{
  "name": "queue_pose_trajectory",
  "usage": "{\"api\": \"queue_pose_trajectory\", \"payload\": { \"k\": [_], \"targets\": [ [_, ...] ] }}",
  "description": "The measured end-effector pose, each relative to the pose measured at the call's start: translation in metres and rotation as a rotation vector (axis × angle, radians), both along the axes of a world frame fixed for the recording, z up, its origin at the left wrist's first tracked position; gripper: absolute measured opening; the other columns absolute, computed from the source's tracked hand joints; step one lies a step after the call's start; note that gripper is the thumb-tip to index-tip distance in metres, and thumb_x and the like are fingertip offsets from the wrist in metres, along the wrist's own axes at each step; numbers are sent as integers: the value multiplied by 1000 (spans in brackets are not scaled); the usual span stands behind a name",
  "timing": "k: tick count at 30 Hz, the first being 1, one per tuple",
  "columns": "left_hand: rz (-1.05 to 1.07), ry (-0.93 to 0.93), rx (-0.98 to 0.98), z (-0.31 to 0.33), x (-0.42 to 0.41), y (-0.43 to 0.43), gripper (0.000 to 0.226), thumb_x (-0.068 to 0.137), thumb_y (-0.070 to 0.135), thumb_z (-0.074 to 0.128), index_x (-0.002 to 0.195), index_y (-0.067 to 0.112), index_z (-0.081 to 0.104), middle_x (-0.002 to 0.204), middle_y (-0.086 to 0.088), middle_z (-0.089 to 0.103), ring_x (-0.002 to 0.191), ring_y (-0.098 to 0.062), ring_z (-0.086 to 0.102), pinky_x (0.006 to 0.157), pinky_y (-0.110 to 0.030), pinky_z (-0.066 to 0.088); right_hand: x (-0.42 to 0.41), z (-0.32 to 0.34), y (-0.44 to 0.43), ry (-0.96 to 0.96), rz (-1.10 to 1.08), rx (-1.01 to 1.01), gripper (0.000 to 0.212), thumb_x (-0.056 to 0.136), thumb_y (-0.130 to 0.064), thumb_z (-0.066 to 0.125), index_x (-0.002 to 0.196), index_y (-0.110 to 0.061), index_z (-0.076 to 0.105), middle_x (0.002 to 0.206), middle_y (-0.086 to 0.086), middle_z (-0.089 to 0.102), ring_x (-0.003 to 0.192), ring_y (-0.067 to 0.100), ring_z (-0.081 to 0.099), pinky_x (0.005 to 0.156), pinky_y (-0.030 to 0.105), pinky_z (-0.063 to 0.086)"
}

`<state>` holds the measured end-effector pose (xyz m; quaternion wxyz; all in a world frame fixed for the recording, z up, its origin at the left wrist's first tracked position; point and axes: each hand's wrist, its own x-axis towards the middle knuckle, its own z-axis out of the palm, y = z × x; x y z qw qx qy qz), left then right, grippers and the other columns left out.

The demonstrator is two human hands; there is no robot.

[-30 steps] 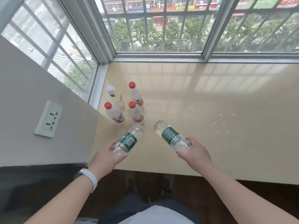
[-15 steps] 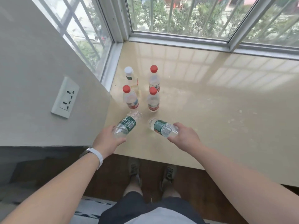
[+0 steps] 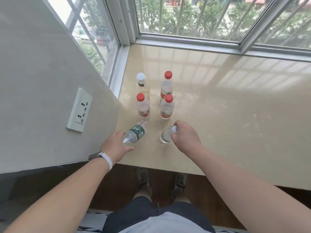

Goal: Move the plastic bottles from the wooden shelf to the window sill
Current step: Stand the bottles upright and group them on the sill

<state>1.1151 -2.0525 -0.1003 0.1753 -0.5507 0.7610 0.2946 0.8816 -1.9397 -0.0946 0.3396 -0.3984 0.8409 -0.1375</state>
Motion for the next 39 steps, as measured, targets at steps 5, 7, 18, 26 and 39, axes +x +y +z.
{"api": "queue_pose_trajectory", "payload": {
  "k": [5, 7, 18, 26, 39],
  "targets": [
    [-16, 47, -6, -9, -5, -10, 56, 79, 39, 77, 126, 15, 58, 121, -8, 55, 104, -29, 58, 82, -34, 44, 13, -2, -10, -8, -10, -48, 23, 89, -18, 59, 110, -9, 57, 109, 7, 54, 95, 30, 56, 76, 35, 42],
    [5, 78, -12, -12, -8, -13, 57, 81, 34, 76, 131, 14, 57, 125, -9, 54, 109, -30, 57, 87, -34, 44, 15, -3, -10, 5, -19, -44, 24, 89, -20, 60, 110, -10, 57, 109, 6, 54, 94, 30, 56, 77, 36, 43],
    [124, 290, -71, -15, -25, -33, 42, 83, 23, 72, 122, 13, 61, 118, -8, 59, 105, -25, 56, 84, -28, 39, 12, -13, -28, 9, -81, -119, 30, 89, -24, 65, 116, -13, 61, 111, 5, 58, 99, 24, 57, 81, 32, 43],
    [144, 395, -94, -21, -40, -39, 48, 88, 24, 68, 134, 17, 58, 127, -6, 58, 119, -24, 52, 96, -28, 38, 10, -16, -43, 27, -82, -171, 31, 89, -22, 66, 117, -11, 61, 113, 7, 57, 97, 24, 58, 80, 32, 44],
    [28, 451, -183, -21, -55, -49, 45, 87, 13, 66, 131, 13, 59, 124, -8, 62, 119, -28, 52, 97, -26, 34, 1, -15, -54, 47, 36, -184, 32, 90, -19, 63, 121, -10, 62, 111, 5, 60, 99, 23, 58, 80, 31, 44]
  ]
}}
